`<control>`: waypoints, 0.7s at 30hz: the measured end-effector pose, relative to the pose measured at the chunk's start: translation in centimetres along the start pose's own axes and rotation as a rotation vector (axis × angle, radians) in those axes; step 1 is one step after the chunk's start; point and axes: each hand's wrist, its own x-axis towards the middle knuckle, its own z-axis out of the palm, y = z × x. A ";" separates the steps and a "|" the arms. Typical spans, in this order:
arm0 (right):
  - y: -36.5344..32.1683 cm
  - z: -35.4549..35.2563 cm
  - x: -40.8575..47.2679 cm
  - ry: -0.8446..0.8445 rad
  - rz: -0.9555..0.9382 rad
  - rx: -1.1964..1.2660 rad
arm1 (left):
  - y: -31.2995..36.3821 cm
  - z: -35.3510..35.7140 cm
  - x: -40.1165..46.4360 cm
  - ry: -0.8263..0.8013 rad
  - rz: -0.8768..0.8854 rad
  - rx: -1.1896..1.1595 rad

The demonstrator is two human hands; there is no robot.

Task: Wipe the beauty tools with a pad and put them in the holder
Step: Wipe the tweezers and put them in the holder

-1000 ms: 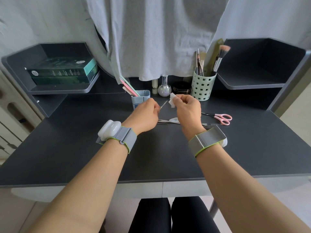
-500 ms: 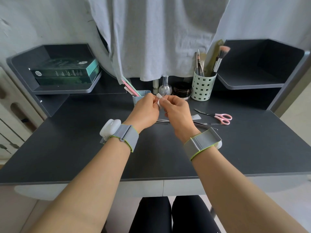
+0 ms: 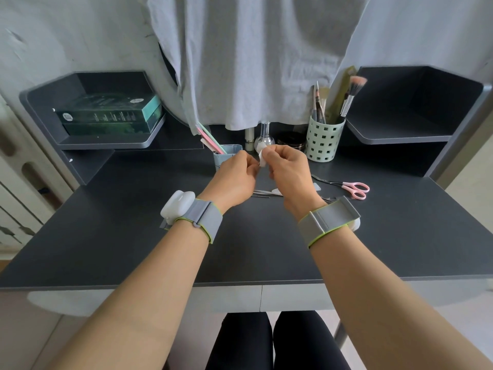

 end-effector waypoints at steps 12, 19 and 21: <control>0.2 -0.8 0.4 0.057 0.034 0.160 | -0.5 0.2 -0.1 0.037 -0.013 -0.053; 1.6 -0.3 -0.5 -0.004 0.102 0.228 | -0.7 0.7 0.6 0.098 -0.029 -0.132; 1.6 -0.1 -0.7 -0.029 0.105 0.239 | -0.7 0.8 0.7 0.108 -0.024 -0.146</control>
